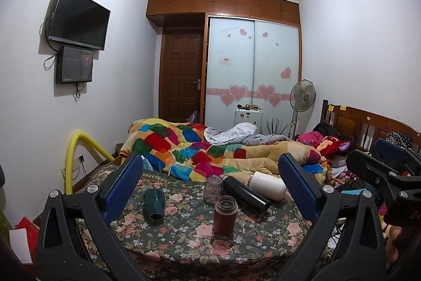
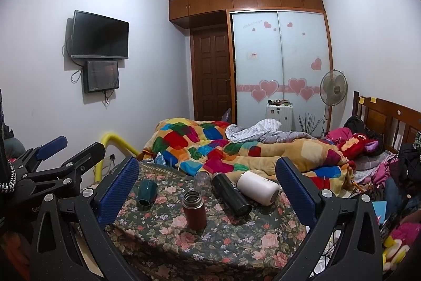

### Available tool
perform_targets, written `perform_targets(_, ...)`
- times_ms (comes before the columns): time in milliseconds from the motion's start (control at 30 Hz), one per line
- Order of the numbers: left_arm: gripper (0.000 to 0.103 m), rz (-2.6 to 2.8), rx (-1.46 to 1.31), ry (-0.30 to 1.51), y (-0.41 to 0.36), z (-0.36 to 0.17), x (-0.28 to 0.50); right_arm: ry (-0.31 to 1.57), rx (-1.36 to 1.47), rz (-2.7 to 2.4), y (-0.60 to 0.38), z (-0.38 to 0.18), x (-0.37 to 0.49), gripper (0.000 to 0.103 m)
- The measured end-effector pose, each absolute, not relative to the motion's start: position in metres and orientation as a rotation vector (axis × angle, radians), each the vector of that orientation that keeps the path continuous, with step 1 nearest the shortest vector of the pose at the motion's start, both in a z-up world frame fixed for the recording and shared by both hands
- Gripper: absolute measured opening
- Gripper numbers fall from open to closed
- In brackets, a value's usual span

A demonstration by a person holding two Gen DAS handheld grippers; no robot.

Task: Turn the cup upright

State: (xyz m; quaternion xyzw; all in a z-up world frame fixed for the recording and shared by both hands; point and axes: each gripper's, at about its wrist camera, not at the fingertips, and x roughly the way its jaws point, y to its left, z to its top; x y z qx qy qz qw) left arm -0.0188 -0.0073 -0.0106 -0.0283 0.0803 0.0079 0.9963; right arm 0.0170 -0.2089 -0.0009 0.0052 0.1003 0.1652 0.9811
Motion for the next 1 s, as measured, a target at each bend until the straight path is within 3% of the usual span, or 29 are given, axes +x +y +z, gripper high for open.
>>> perform_targets(1000, 0.103, -0.014, -0.087, 0.202, -0.006, -0.0146, -0.0091, 0.228, 0.012, 0.333, -0.2115, -0.0099, 0.0249, 0.103)
